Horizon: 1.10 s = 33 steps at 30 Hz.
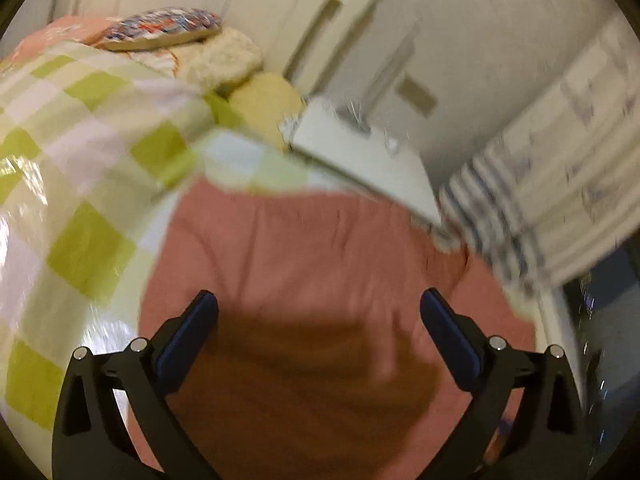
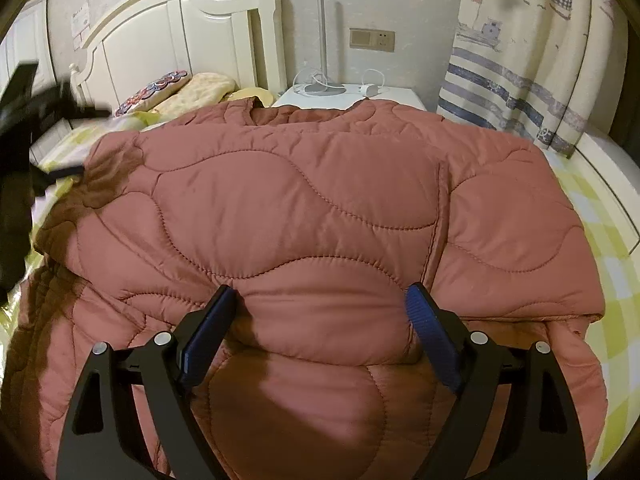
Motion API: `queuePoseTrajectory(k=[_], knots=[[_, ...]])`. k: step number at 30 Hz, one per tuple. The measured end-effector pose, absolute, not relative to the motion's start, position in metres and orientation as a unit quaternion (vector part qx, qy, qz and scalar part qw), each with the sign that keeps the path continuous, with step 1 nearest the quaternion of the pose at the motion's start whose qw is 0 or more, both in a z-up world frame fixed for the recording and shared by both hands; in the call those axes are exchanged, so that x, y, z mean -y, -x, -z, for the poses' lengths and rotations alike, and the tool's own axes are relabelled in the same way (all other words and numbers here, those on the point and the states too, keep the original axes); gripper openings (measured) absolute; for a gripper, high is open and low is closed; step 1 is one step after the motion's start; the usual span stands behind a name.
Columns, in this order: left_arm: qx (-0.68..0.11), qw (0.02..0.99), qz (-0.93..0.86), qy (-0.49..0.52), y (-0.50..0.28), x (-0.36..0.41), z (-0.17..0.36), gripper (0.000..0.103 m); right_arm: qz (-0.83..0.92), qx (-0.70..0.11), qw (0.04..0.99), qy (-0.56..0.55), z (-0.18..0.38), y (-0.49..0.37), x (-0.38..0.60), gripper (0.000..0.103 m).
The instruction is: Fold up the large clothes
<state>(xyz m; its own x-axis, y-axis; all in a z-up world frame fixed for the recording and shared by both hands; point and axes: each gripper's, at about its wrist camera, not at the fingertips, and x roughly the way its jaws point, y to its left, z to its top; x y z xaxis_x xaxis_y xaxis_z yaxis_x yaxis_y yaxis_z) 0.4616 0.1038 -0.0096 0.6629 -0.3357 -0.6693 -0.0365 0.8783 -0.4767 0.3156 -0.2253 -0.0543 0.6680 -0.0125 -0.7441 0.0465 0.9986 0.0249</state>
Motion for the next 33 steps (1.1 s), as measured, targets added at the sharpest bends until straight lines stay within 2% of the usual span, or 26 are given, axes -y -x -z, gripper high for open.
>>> queuePoseTrajectory(k=[4,5,9,13,15,18,21,25,28,31,33], knots=[[-0.437,0.875,0.043,0.206,-0.493,-0.102,0.030,0.101,0.014,-0.407,0.913,-0.024,0.056,-0.315,0.226,0.084],[-0.459,0.870,0.029,0.179,-0.502,-0.097,0.043,0.100,0.012,-0.407,0.913,-0.027,0.056,-0.315,0.227,0.084],[-0.460,0.885,0.003,0.076,-0.503,-0.067,0.042,0.101,0.007,-0.407,0.913,-0.031,0.057,-0.316,0.229,0.084],[-0.425,0.897,0.036,0.117,-0.479,-0.067,0.021,0.100,0.007,-0.407,0.913,-0.034,0.057,-0.316,0.230,0.084],[-0.404,0.906,0.065,0.105,-0.457,-0.054,0.012,0.100,0.007,-0.407,0.913,-0.035,0.057,-0.316,0.230,0.084],[-0.412,0.907,0.086,0.017,-0.439,-0.008,0.021,0.101,0.007,-0.407,0.913,-0.035,0.057,-0.316,0.230,0.085],[-0.424,0.900,0.060,-0.087,-0.435,0.030,0.055,0.101,0.007,-0.407,0.913,-0.035,0.057,-0.316,0.230,0.085],[-0.433,0.899,0.061,-0.020,-0.430,0.009,0.048,0.101,0.005,-0.407,0.912,-0.039,0.058,-0.316,0.232,0.085],[-0.415,0.908,0.067,0.012,-0.399,-0.012,0.032,0.101,0.004,-0.406,0.913,-0.042,0.058,-0.316,0.233,0.085],[-0.388,0.919,0.068,-0.009,-0.352,-0.018,0.027,0.101,0.004,-0.407,0.913,-0.041,0.058,-0.316,0.233,0.085],[-0.399,0.914,0.066,-0.033,-0.334,-0.019,0.042,0.101,0.005,-0.406,0.913,-0.040,0.058,-0.315,0.233,0.085]])
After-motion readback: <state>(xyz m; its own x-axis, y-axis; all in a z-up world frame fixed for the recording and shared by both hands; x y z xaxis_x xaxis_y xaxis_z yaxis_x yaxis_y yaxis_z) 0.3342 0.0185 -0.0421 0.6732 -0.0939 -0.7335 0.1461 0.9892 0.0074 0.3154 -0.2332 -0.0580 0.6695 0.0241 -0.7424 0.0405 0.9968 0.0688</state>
